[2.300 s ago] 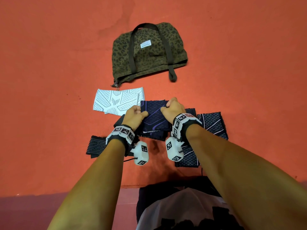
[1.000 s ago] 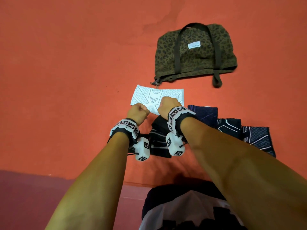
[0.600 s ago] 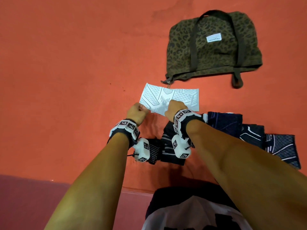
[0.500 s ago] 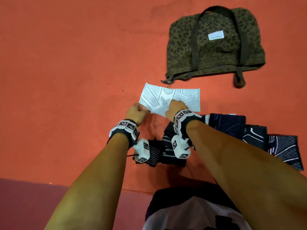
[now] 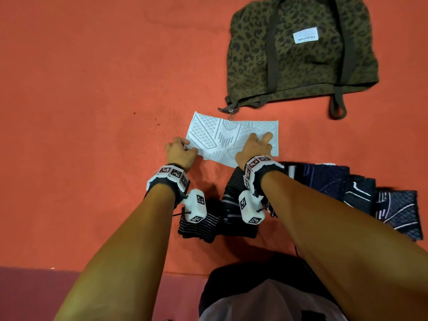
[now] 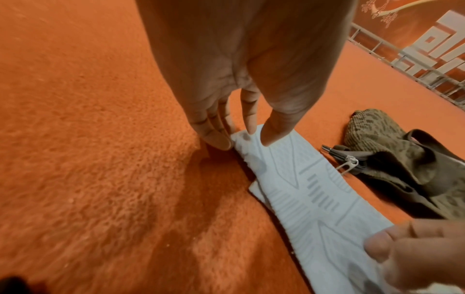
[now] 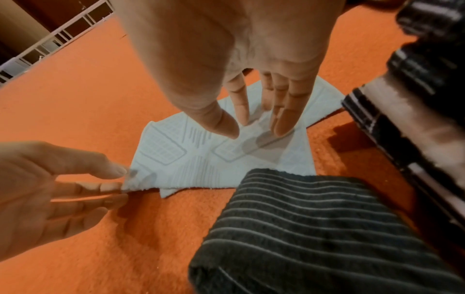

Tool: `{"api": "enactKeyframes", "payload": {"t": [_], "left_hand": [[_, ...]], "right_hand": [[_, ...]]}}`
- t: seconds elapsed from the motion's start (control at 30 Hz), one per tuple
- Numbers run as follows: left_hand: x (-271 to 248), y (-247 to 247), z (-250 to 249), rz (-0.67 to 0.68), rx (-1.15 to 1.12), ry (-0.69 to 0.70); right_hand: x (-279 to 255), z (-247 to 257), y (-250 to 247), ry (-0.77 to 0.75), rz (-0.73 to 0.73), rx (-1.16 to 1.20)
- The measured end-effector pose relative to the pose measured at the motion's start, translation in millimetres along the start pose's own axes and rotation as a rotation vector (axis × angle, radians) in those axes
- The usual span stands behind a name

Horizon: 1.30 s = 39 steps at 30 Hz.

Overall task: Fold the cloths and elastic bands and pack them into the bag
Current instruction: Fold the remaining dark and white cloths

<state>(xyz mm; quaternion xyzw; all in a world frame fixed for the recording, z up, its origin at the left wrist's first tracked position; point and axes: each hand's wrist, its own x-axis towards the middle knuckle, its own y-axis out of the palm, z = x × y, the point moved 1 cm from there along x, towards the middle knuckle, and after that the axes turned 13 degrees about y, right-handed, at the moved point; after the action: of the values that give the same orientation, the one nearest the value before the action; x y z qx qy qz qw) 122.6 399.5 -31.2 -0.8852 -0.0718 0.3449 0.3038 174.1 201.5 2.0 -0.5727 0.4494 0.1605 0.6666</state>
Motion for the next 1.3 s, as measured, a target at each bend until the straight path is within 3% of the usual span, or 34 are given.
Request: {"api": "enactKeyframes", "payload": {"t": [0.23,0.4,0.9,1.3], "left_hand": [[-0.3,3.0,-6.5,0.033,-0.016,0.028],[-7.4,5.8,-12.4,0.048,-0.033,0.046],[-48.3,-4.7,-70.2,0.009,-0.123,0.142],[-109.6,6.1,-144.0,-0.066,-0.241,0.213]], "right_hand": [[-6.1,1.5,-1.4,0.152,0.094,0.038],[-8.1,5.2,-9.4,0.114,0.120,0.060],[-59.1,-8.2,-57.2,-0.099,-0.065,0.304],[-88.4,-71.7,-125.7,-0.242,-0.250,0.460]]}}
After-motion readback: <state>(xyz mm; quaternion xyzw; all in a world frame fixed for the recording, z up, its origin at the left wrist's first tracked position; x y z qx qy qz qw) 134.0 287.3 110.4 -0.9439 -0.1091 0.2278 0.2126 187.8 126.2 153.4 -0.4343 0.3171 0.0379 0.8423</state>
